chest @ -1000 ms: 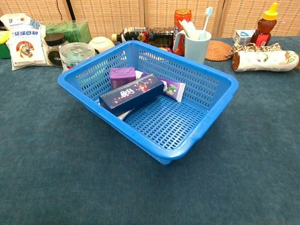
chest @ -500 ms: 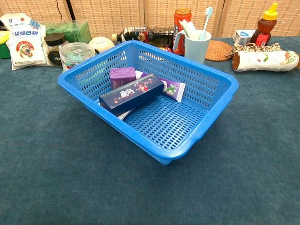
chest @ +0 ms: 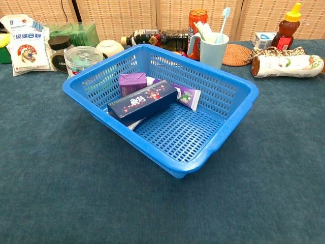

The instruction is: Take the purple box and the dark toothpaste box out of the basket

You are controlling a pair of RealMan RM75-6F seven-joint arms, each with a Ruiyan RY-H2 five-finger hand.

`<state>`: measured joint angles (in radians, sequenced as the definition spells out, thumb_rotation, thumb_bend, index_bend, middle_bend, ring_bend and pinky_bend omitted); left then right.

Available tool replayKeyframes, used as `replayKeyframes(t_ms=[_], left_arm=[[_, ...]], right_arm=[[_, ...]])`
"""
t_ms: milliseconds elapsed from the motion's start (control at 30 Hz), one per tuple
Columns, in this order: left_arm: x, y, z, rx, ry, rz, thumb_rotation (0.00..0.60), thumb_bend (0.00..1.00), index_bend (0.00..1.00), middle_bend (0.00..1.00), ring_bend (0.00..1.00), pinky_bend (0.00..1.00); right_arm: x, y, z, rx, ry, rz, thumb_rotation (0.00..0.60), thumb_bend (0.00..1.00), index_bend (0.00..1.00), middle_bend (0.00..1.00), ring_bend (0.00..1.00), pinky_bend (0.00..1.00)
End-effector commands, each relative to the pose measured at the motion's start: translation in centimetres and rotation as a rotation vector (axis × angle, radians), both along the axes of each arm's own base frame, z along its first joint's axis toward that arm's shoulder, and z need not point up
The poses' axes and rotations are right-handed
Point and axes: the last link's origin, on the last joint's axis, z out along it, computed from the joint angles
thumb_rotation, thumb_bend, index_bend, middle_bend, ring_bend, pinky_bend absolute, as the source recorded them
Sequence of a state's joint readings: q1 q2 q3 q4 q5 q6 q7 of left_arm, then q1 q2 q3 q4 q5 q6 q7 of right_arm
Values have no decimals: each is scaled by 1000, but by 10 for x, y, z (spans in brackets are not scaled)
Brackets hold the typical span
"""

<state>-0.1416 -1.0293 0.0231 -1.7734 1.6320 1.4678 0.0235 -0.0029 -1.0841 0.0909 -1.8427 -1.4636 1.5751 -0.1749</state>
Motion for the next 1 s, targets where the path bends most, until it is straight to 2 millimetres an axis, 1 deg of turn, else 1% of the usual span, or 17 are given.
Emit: replayKeyframes(t_ms=[33,133,233,333,500,667,700,767,867,1000], left_arm=[[-2,0,0,-1,-3,7,600,0,0,0,0,0],[-3,4,0,-11,-8,10,600,0,0,0,0,0],[4,13,0,-16,-14,-17,600,0,0,0,0,0],[20,29,-4,-34,-21,-67,600,0,0,0,0,0],[59,65,-18,-118,-26,-137,600,0,0,0,0,0],[95,96,-45,-239,-17,-152,600,0,0,0,0,0],[99,100,-49,-245,-13,-154,600,0,0,0,0,0],[112,115,-65,-260,1,-155,600,0,0,0,0,0],[127,133,-85,-265,13,-155,600,0,0,0,0,0],[145,152,-114,-282,26,-148,600,0,0,0,0,0]], right_arm=[[0,-1,0,-9,-6,-2,600,0,0,0,0,0],[1,-2,-2,-2,-9,-1,600,0,0,0,0,0],[0,-3,-5,10,-3,0,600,0,0,0,0,0],[0,-3,-7,19,-3,2,600,0,0,0,0,0],[1,-3,-7,25,-8,7,600,0,0,0,0,0],[0,-3,-7,32,-13,9,600,0,0,0,0,0],[0,-3,-7,33,-15,9,600,0,0,0,0,0],[0,-4,-7,34,-17,7,600,0,0,0,0,0],[-2,-5,-6,35,-22,2,600,0,0,0,0,0],[-5,-7,-5,37,-27,-11,600,0,0,0,0,0]])
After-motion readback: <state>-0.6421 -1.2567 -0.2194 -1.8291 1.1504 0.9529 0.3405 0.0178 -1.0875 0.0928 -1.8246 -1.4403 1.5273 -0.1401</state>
